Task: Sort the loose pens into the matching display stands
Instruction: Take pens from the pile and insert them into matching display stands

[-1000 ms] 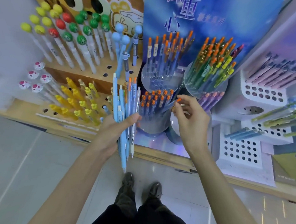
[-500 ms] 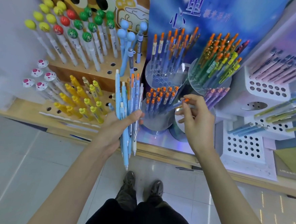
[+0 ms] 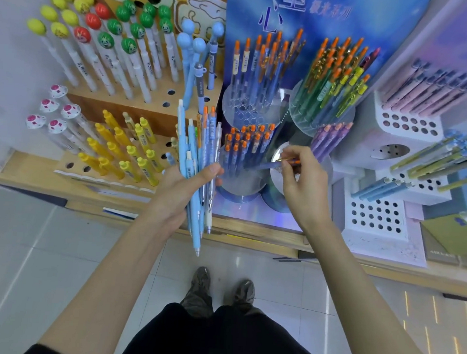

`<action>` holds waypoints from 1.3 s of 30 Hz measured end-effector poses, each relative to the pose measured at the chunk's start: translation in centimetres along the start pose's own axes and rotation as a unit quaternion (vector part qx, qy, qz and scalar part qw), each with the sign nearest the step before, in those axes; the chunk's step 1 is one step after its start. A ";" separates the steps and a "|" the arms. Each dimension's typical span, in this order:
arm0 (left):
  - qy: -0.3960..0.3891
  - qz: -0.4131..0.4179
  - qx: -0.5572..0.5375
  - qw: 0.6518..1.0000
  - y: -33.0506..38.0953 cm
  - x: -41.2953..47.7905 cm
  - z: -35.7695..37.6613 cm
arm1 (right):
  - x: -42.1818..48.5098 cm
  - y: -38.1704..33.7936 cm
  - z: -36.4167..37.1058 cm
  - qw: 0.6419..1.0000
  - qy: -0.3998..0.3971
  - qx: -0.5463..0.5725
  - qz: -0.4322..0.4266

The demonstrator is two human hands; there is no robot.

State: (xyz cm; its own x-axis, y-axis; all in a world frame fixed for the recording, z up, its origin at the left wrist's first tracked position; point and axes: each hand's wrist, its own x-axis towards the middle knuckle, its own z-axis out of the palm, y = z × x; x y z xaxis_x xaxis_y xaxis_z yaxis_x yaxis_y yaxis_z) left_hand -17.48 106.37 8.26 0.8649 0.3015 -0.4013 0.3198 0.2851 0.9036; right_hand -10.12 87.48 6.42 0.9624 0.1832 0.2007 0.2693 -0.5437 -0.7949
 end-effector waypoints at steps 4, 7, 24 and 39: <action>0.004 0.004 -0.007 1.000 -0.1 -0.4 -0.3 | -0.5 -0.2 0.3 1.000 -0.015 -0.007 -0.012; 0.005 0.011 -0.010 1.000 0.0 -0.7 -0.6 | -0.4 -0.2 0.9 0.998 -0.037 -0.031 -0.031; -0.011 0.017 -0.012 1.000 0.5 -1.4 -1.9 | 0.1 -0.6 1.4 0.989 -0.060 -0.111 -0.077; -0.019 0.018 -0.002 1.000 0.9 -1.2 -1.9 | 1.0 -1.7 1.6 0.987 -0.111 -0.055 -0.098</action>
State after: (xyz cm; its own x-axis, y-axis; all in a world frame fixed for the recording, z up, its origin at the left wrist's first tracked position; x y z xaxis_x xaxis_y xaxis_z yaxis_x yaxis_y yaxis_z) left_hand -18.95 108.02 9.25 0.8899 0.2775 -0.3620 0.2860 0.2787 0.9168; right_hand -9.67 89.93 7.07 0.8631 0.4617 0.2047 0.4636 -0.5634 -0.6838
